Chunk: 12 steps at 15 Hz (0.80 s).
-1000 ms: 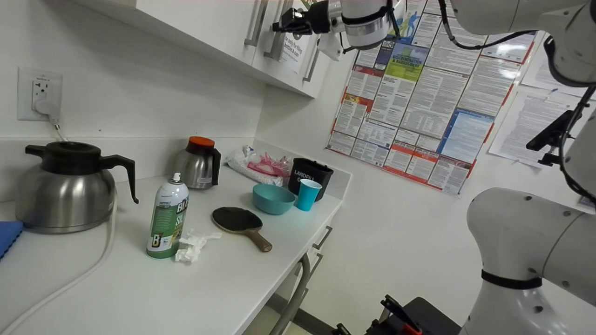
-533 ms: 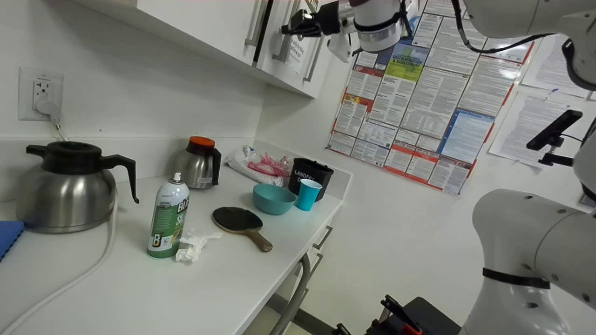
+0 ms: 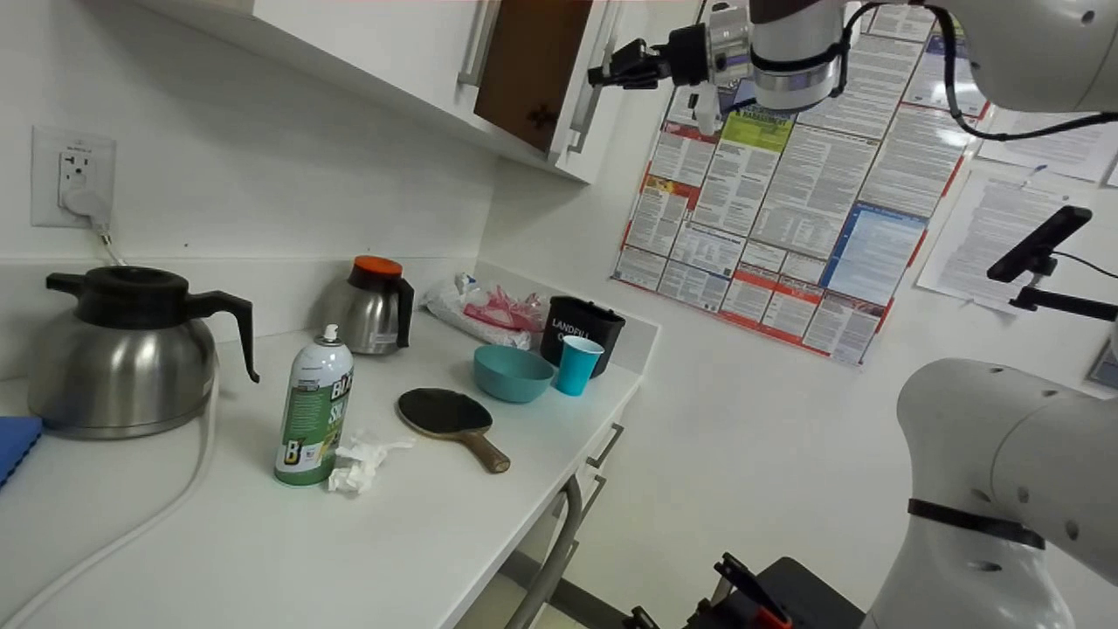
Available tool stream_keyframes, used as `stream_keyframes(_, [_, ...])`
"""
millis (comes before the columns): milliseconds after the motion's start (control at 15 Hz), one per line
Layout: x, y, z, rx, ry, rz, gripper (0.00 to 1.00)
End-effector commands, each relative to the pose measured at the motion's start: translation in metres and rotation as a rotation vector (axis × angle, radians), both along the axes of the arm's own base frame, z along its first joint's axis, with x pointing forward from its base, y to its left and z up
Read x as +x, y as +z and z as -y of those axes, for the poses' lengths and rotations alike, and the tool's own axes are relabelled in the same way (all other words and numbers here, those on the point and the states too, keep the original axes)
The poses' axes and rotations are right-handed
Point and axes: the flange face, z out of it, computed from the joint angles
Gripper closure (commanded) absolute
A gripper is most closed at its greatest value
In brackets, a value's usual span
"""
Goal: Open the top right cabinet door
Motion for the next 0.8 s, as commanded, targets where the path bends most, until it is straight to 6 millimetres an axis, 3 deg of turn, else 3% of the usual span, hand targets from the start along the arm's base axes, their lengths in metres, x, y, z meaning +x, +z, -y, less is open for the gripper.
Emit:
stream_keyframes(0, [-0.039,-0.009,0.051,0.033,0.046,-0.034,0.96])
stream_keyframes(267, [-0.051,-0.009,0.087,0.047,0.062,-0.087,0.96])
stream_keyframes(533, [-0.049,-0.008,0.092,0.061,0.079,-0.096,0.96])
stream_keyframes(600, [-0.049,-0.008,0.092,0.060,0.081,-0.096,0.62])
stream_keyframes(733, [-0.051,-0.007,0.093,0.060,0.080,-0.100,0.58])
